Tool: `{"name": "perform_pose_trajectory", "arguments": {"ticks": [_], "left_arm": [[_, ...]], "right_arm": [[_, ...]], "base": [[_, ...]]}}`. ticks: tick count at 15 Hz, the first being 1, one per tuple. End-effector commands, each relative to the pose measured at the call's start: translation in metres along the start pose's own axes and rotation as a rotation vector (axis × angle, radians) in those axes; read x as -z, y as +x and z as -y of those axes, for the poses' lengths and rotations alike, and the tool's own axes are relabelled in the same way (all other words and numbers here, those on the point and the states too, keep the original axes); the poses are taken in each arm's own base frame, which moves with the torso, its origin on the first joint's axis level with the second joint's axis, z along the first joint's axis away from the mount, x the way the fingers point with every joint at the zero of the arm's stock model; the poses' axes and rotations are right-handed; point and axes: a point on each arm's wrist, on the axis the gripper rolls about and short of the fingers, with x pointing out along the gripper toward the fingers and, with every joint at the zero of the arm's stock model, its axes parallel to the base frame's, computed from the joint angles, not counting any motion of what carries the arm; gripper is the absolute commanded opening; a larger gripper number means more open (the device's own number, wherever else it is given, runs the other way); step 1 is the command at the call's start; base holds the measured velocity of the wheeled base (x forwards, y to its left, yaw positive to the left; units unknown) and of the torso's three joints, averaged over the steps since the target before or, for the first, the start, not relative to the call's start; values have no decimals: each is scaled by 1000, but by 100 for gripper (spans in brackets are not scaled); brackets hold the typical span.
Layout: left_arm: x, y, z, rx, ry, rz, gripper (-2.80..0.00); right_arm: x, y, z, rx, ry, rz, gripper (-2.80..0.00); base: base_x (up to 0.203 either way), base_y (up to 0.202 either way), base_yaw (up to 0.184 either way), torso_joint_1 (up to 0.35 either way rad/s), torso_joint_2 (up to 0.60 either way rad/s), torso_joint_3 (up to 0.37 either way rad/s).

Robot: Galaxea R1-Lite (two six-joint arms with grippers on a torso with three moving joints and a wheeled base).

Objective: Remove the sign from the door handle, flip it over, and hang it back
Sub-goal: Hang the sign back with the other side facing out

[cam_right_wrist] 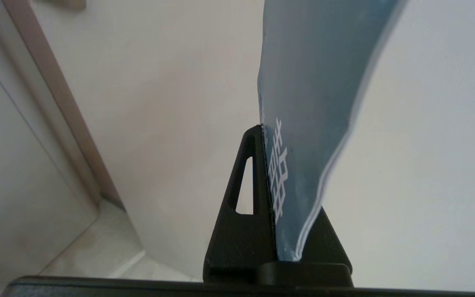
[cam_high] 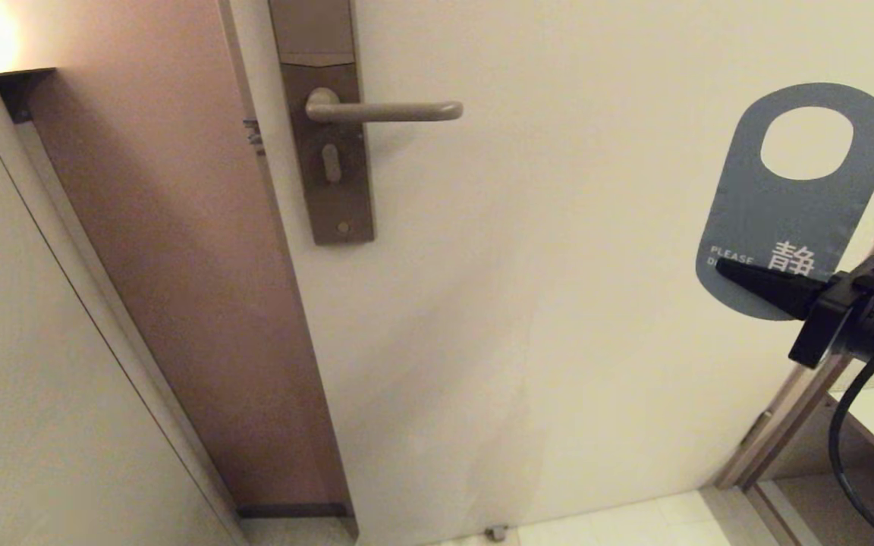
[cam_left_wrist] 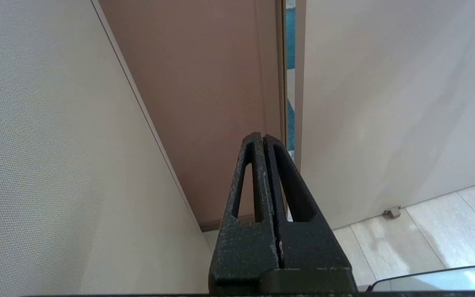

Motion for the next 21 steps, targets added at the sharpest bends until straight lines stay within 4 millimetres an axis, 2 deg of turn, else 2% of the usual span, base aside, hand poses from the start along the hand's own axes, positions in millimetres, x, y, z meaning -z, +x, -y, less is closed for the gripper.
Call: {"name": "perform_pose_trajectory", "arguments": {"ticks": [1,4,7,9,12,15,18,21], "left_arm": [[0,0,0,0,0,-3,-280],[0,0,0,0,1,-3,-280],[0,0,0,0,0,-3,-280],[0,0,0,0,1,-3,-280],[0,0,0,0,0,-3,-280],[0,0,0,2,0,-2,-280],[0,0,0,0,0,-2,-280],[0,0,0,0,0,-3,-280]], "right_arm": [[-3,7,2,0,-4,5,-280],[-11,24,-5,47,-10,12,-280],[-14,45,-27,123,-13,1,-280],[-24,56,-35,177,-13,8,-280],[-33,64,-37,181,-16,-46,-280],[-42,69,-48,143,-21,-69,-280],[-53,77,-69,124,32,-79,-280],[-51,88,-87,108,55,-105,-280]], "base": [[0,0,0,0,0,0],[0,0,0,0,0,0],[0,0,0,0,0,0],[0,0,0,0,0,0],[0,0,0,0,0,0],[0,0,0,0,0,0],[0,0,0,0,0,0],[0,0,0,0,0,0]]}}
